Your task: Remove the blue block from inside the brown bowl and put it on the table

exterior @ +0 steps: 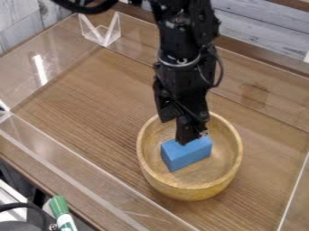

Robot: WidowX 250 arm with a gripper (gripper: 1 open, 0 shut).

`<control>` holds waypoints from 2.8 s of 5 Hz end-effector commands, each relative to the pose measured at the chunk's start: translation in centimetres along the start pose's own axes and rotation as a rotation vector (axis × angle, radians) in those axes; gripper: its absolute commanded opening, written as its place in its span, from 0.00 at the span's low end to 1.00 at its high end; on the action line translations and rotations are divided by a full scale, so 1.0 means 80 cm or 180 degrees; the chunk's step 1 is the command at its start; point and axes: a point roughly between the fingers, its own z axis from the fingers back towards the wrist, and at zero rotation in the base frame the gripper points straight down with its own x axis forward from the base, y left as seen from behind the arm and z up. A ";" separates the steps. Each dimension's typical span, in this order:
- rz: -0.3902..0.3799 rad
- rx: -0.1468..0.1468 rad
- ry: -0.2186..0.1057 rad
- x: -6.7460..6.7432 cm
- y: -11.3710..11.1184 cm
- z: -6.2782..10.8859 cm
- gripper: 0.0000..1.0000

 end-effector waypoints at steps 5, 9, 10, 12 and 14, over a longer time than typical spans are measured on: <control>-0.0120 0.0031 -0.0255 0.007 -0.015 -0.031 1.00; -0.0049 0.0003 -0.0210 0.004 -0.022 -0.035 0.00; -0.0028 -0.0004 -0.0197 0.003 -0.023 -0.032 0.00; 0.0027 -0.0014 -0.0180 0.003 -0.024 -0.028 0.00; 0.0058 -0.0014 -0.0183 0.004 -0.024 -0.024 0.00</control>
